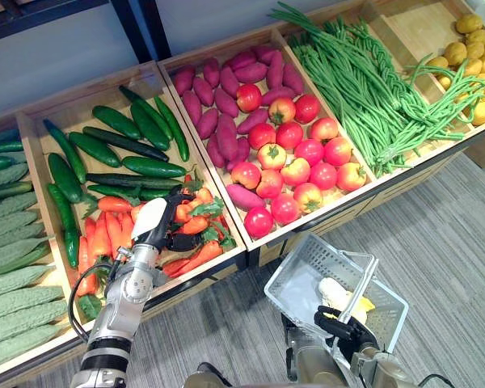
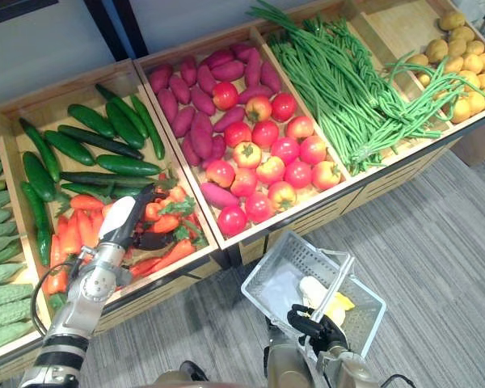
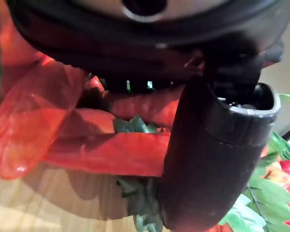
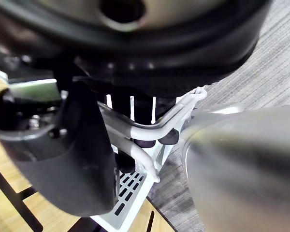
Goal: Pick vegetable in the basket
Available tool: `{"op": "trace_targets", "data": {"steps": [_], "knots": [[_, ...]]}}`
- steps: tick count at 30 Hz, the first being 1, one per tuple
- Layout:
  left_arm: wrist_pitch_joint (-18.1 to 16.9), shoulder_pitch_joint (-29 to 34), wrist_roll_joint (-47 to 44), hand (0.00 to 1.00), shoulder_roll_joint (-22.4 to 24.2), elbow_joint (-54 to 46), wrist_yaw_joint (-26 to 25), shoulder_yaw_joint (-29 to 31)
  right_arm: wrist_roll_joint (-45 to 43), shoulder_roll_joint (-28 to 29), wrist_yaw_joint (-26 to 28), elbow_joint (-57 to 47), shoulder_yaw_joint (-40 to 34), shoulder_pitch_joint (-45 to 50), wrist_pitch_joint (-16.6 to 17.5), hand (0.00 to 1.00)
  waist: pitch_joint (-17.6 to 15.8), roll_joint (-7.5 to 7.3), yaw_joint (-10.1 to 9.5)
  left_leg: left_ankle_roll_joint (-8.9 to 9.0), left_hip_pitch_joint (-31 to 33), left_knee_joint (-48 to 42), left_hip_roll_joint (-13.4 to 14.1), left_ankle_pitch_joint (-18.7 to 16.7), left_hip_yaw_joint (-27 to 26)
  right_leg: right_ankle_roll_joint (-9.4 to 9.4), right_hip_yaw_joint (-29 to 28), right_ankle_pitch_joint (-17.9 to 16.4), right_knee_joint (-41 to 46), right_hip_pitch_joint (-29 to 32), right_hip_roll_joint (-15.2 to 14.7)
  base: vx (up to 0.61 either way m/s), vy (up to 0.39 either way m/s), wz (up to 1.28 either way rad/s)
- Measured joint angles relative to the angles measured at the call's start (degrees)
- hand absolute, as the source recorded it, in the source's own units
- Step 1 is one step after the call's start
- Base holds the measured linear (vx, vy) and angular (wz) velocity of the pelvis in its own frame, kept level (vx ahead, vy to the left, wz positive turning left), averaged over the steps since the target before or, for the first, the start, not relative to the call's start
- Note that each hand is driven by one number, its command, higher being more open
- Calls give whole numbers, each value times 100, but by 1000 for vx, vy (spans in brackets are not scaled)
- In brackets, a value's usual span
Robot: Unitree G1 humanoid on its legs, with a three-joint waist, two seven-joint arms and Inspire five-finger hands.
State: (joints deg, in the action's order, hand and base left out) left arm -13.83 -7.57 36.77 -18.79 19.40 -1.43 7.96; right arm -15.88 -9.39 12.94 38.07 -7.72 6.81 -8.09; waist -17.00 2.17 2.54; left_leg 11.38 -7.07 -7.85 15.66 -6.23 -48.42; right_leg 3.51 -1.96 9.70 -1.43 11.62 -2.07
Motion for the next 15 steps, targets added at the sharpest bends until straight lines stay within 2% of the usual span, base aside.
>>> {"op": "trace_targets", "data": {"steps": [9, 13, 15], "knots": [[109, 24, 13, 0, -5, 329, -191, -152, -60, -25, -213, 179, -43, -41, -81, 0, 96, 90, 102, 7, -222, 57, -11, 6, 15, 1, 32, 67, -220, -304, 7, 14, -2, 1], [287, -38, 129, 0, -185, 340, -187, -392, -278, -28, -285, 311, -424, -45, -214, 0, 209, 123, 125, 24, -329, 107, -12, 15, 10, 3, 46, 133, -376, -450, 18, 4, -1, -1], [371, -42, 129, 0, -444, 330, -143, -574, -452, -31, -333, 350, -770, -36, -303, 0, 275, 119, 126, 32, -400, 150, -16, 26, -78, 2, -1, 136, -374, -471, 49, 26, -3, -12]]}}
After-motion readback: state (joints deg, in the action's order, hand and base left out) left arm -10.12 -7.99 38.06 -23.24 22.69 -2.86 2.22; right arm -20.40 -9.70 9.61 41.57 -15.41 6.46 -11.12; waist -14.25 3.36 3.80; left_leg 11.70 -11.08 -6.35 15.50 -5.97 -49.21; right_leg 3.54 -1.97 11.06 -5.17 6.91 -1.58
